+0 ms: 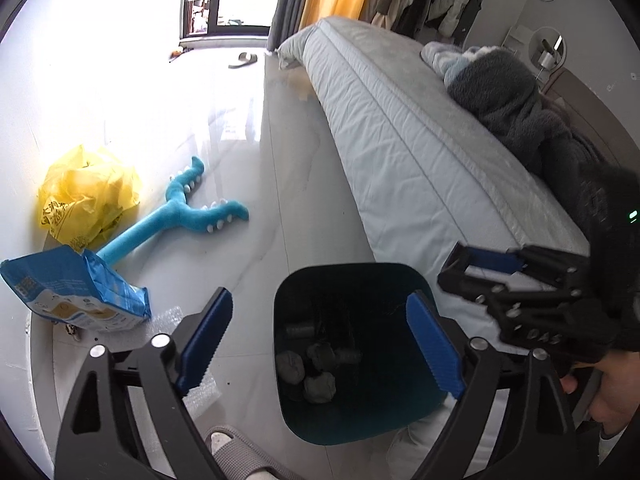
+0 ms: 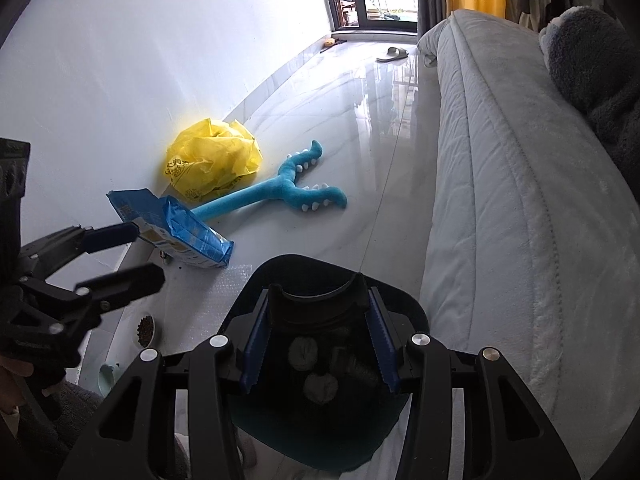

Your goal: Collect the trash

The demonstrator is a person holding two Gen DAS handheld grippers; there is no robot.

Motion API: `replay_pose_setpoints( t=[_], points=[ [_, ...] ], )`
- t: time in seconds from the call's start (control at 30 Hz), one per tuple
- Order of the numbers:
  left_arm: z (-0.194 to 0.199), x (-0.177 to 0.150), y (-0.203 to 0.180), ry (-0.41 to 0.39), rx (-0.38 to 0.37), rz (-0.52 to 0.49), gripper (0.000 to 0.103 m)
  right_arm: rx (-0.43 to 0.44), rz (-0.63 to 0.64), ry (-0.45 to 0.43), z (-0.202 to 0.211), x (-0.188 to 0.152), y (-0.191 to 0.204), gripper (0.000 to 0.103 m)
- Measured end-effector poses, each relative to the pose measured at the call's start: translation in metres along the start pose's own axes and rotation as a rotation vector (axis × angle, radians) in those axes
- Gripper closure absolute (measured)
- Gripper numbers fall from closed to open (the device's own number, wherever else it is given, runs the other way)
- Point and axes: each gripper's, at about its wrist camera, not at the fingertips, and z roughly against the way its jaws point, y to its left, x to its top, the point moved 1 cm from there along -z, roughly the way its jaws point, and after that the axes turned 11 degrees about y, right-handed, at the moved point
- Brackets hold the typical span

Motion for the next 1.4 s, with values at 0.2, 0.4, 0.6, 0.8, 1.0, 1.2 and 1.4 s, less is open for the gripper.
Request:
replay_pose_setpoints(
  t=[0.2, 0.4, 0.6, 0.8, 1.0, 1.2, 1.4],
  points=[
    [0.018, 0.004, 0.0, -0.07, -0.003, -0.033, 0.009, -0.009, 0.006, 0.054, -0.021, -0.001, 0.007, 0.055],
    [0.036, 0.005, -0.01, -0.145, 0.002, -0.082, 0.007, -0.016, 0.008, 0.087, -0.034, -0.003, 0.01, 0.054],
    [0.053, 0.009, -0.016, -0.213, -0.02, -0.079, 0.005, -0.028, 0.02, 0.116, -0.039, -0.006, 0.011, 0.04],
    [0.067, 0.012, -0.021, -0.274, -0.01, -0.082, 0.005, -0.031, -0.003, 0.1, -0.028, -0.009, 0.005, 0.029],
    [0.074, 0.014, -0.034, -0.318, 0.005, -0.098, 0.005, -0.026, -0.009, 0.078, -0.016, -0.01, 0.0, 0.023],
    [0.076, 0.015, -0.045, -0.332, 0.002, -0.102, 0.004, -0.035, -0.01, 0.048, -0.001, -0.014, -0.006, 0.02],
    [0.077, 0.014, -0.059, -0.349, 0.011, -0.121, 0.004, -0.061, -0.004, -0.019, 0.023, -0.016, -0.01, 0.019]
  ],
)
